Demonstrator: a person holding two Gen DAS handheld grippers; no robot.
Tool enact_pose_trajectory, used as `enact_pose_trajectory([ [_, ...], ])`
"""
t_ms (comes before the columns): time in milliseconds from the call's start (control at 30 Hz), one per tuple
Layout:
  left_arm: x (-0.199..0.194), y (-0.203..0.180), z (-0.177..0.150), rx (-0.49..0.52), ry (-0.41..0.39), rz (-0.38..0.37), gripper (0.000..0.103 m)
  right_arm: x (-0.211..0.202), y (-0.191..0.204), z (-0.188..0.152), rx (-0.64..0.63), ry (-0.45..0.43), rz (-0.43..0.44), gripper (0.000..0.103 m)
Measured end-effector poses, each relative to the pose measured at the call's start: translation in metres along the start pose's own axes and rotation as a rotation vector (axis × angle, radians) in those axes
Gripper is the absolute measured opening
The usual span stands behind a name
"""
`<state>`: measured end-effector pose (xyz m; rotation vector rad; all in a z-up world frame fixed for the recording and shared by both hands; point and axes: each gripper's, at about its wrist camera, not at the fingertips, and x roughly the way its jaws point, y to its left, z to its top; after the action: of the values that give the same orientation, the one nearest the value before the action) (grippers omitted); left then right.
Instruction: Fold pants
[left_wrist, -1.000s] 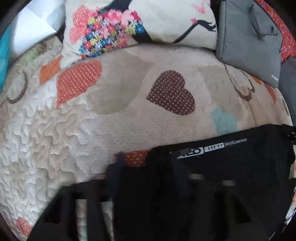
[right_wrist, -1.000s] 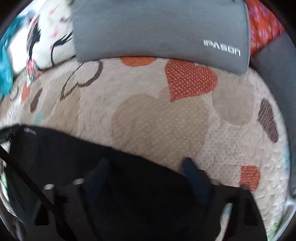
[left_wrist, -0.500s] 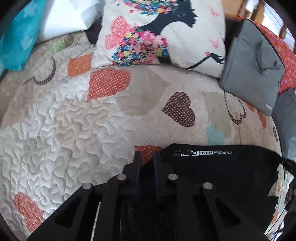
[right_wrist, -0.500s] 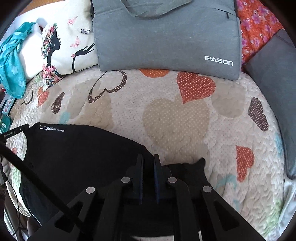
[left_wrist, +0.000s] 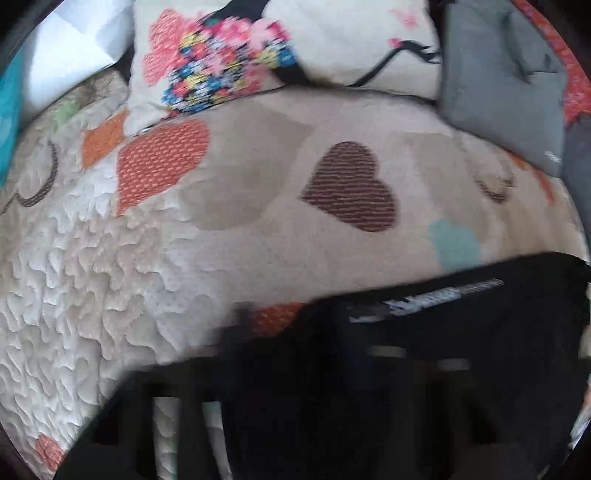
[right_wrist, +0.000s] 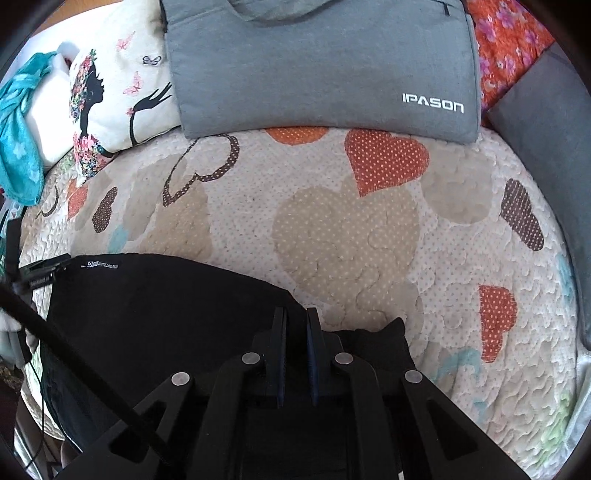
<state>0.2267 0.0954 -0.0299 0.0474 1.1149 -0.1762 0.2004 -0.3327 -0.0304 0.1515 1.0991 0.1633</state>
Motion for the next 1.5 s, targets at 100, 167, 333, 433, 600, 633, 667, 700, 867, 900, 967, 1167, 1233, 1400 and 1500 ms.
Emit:
enact_pose_trajectory([
  [100,-0.025,-0.002,-0.005,0.015,-0.040,-0.045,0.007,-0.008,0.002,-0.002,0.003,-0.018,0.000,0.010],
  [167,-0.041,-0.001,-0.011,0.012,-0.065,-0.063,0.007,-0.020,0.005,-0.006,0.006,-0.035,0.006,0.010],
  [333,-0.103,-0.001,-0.043,0.000,-0.167,-0.114,0.007,-0.068,0.016,-0.031,0.002,-0.082,0.031,0.010],
  [433,-0.142,0.004,-0.074,-0.007,-0.220,-0.134,0.006,-0.093,0.020,-0.056,0.007,-0.095,0.053,0.010],
  [600,-0.185,0.015,-0.154,-0.066,-0.245,-0.191,0.006,-0.118,0.014,-0.132,0.041,-0.040,0.119,0.010],
  [633,-0.187,0.018,-0.174,-0.085,-0.232,-0.201,0.005,-0.118,0.012,-0.151,0.048,-0.014,0.135,0.010],
  [667,-0.186,0.020,-0.195,-0.102,-0.218,-0.187,0.004,-0.116,0.011,-0.172,0.049,0.022,0.145,0.010],
  [700,-0.183,0.023,-0.213,-0.116,-0.195,-0.160,0.004,-0.113,0.010,-0.188,0.040,0.058,0.137,0.011],
  [867,-0.156,0.059,-0.288,-0.302,-0.051,-0.092,0.004,-0.118,0.000,-0.251,0.012,0.132,-0.052,0.016],
  [900,-0.158,0.066,-0.297,-0.344,-0.053,-0.093,0.004,-0.126,-0.007,-0.255,0.044,0.113,-0.046,0.020],
  [967,-0.168,0.078,-0.309,-0.415,-0.086,-0.107,0.004,-0.141,-0.020,-0.254,0.094,0.067,-0.049,0.033],
  [1167,-0.195,0.066,-0.304,-0.425,-0.160,-0.104,0.006,-0.162,-0.018,-0.206,0.079,-0.077,-0.098,0.066],
  [1233,-0.201,0.047,-0.296,-0.372,-0.175,-0.099,0.010,-0.145,0.007,-0.185,0.021,-0.060,-0.090,0.066],
  [1400,-0.208,0.004,-0.279,-0.283,-0.196,-0.143,0.031,-0.069,0.064,-0.163,-0.124,0.055,-0.226,0.066],
  [1500,-0.205,-0.013,-0.272,-0.280,-0.173,-0.166,0.031,-0.047,0.070,-0.166,-0.159,0.085,-0.293,0.030],
])
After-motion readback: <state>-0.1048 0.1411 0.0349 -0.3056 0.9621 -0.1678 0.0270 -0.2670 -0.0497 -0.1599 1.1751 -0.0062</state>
